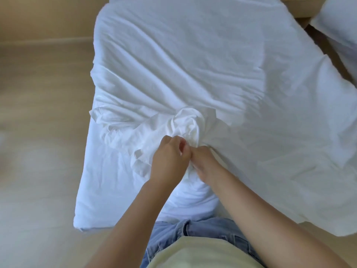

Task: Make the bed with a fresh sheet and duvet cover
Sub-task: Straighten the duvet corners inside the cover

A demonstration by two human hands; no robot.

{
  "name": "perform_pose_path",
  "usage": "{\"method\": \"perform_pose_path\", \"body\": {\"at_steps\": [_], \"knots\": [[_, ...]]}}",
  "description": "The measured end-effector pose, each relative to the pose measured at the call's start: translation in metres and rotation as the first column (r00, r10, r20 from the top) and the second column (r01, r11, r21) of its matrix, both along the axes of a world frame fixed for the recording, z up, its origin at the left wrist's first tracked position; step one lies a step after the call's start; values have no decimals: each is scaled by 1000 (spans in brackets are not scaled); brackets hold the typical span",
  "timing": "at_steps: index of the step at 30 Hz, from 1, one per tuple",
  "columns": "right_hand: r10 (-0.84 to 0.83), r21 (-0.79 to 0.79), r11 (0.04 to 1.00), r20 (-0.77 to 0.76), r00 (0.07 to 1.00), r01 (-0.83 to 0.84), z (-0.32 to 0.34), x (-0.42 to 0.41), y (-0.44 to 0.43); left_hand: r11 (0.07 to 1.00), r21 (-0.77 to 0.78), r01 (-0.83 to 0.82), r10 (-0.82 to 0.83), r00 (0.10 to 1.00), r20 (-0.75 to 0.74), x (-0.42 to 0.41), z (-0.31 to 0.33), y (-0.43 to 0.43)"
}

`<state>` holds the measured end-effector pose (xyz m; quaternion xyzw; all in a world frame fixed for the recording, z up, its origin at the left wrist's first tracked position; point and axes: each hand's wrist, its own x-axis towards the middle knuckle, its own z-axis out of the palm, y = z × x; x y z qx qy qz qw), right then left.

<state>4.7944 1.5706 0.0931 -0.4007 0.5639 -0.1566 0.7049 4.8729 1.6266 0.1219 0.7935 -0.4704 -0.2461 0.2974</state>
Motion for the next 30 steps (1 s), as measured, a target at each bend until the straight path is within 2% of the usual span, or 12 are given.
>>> {"method": "perform_pose_path", "body": {"at_steps": [3, 5, 7, 9, 13, 18, 22, 25, 27, 28, 30], "knots": [[-96, 135, 987, 108, 989, 81, -21, -9, 18, 984, 164, 65, -98, 975, 200, -3, -7, 11], [-102, 227, 973, 224, 969, 50, -30, -14, 24, 963, 253, 94, -173, 935, 310, -10, -14, 20], [-118, 316, 948, 287, 951, 22, -31, -16, 28, 934, 348, 79, -205, 916, 344, -17, -20, 29], [-115, 333, 943, 281, 953, 16, -31, -17, 32, 909, 411, 63, -219, 913, 345, -17, -28, 36], [-38, 257, 965, 353, 935, -58, -33, -21, 43, 945, 309, 104, -201, 933, 298, -10, -40, 40], [-275, 282, 947, 470, 839, 152, -34, -10, 57, 953, 133, 272, -294, 939, 181, -2, -54, 28], [-433, 252, 901, 487, 758, 353, -51, 0, 88, 865, 175, 470, -499, 840, 212, 12, -71, 22], [-584, 260, 808, 471, 661, 529, -62, 3, 113, 811, 197, 551, -585, 768, 260, 5, -82, 21], [-657, 259, 741, 471, 589, 619, -64, 2, 128, 754, 215, 621, -657, 723, 212, -7, -90, 25], [-648, 236, 746, 469, 599, 622, -62, 2, 130, 753, 209, 625, -657, 731, 184, -8, -92, 24], [-661, 157, 731, 405, 632, 664, -63, 1, 148, 704, 214, 677, -708, 690, 148, -8, -98, 31]]}}
